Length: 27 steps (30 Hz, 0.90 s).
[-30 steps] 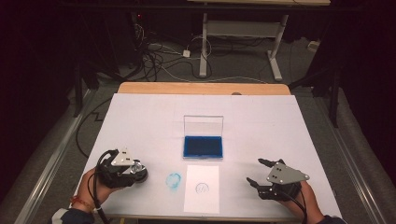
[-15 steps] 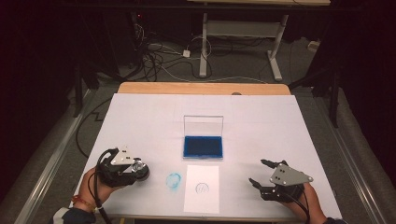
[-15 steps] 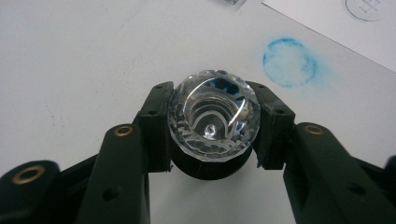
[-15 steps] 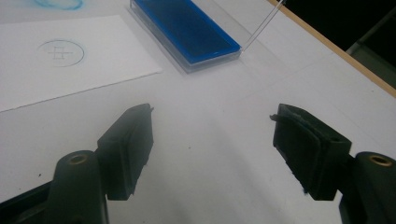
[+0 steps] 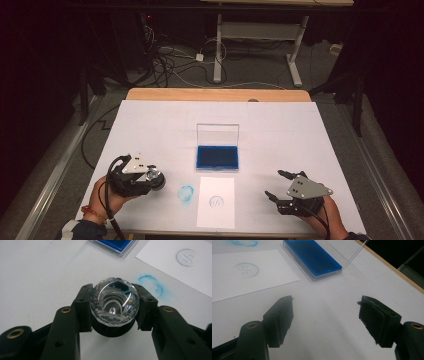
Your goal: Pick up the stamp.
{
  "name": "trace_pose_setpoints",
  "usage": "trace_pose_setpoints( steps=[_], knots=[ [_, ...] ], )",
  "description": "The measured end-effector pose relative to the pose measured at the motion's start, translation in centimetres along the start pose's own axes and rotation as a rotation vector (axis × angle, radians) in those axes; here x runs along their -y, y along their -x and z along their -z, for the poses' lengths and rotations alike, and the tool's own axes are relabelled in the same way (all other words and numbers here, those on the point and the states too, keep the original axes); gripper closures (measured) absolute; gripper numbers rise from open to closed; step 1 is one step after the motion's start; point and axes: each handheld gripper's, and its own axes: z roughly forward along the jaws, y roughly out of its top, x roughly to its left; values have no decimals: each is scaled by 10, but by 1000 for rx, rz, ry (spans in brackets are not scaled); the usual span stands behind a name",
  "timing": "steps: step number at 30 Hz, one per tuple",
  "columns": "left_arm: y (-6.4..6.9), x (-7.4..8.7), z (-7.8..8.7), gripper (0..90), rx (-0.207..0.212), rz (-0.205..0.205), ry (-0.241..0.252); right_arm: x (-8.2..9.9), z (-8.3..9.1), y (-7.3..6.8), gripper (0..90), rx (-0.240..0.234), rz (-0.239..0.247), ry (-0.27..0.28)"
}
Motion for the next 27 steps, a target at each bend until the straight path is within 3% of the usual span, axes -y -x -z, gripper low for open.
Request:
trace_pose_setpoints(
  steps=[27],
  knots=[
    [2,-8,-2,538,0,-26,5,0,-2,-1,264,-6,-2,-5]
  ],
)
